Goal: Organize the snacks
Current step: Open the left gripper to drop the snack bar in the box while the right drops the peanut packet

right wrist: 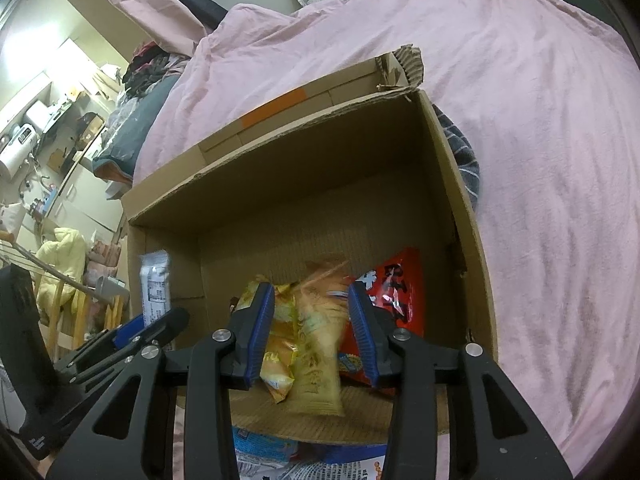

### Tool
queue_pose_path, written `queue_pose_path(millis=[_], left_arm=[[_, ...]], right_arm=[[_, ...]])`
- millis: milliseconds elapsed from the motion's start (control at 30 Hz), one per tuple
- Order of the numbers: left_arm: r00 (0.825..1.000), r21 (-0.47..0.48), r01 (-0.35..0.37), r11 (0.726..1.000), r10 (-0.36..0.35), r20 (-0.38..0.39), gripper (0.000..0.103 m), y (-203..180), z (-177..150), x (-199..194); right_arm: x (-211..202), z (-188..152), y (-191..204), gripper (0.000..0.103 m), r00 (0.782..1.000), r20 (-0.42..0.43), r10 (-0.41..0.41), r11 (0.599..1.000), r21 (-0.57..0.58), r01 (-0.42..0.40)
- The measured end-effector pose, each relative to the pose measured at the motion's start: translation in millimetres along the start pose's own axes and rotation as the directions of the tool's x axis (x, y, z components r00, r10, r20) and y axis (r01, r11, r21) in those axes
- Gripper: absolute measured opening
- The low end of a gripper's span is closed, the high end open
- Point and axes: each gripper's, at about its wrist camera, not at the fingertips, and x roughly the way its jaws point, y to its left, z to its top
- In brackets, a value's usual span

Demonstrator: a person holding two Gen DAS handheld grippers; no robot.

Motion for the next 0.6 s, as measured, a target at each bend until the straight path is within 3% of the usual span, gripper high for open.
queue_pose_path(millis=[33, 100, 233, 333, 400, 600], left_arm=[[1.000, 0.001, -0.001, 1.000, 0.001, 0.006, 0.053, 0, 0, 0], [1.000, 0.002, 0.000, 1.000, 0.000, 0.026, 0.064, -1, 0, -3], [0.999, 0.011, 0.006, 1.000, -0.007, 0.050, 0.077, -3, 1, -8], [0.998, 0.021, -0.002, 1.000, 0.001, 0.062, 0.080, -4, 1, -11], [0.998, 0.024, -0.003, 1.000, 0.002, 0.062, 0.080, -4, 1, -11], [0.997, -0.002, -0.022, 1.000, 0.022, 0.071, 0.080, 3, 5, -14]], right_arm=[[0, 0, 0, 0.042, 1.000, 0.000, 0.001, 1.000, 0.001, -0.001], [0, 0, -1, 0.042, 1.000, 0.000, 0.003, 1.000, 0.005, -0.003], [-3, 0, -2, 0.042, 1.000, 0.007, 0.019, 1.000, 0.012, -0.020], [-6, 2, -4, 0.043, 0.999, 0.017, 0.027, 1.000, 0.014, -0.027], [-9, 2, -7, 0.051, 0.999, 0.023, 0.031, 0.999, 0.025, -0.032], [-23, 7, -17, 0.051, 0.997, 0.071, 0.027, 0.997, 0.066, -0.032]])
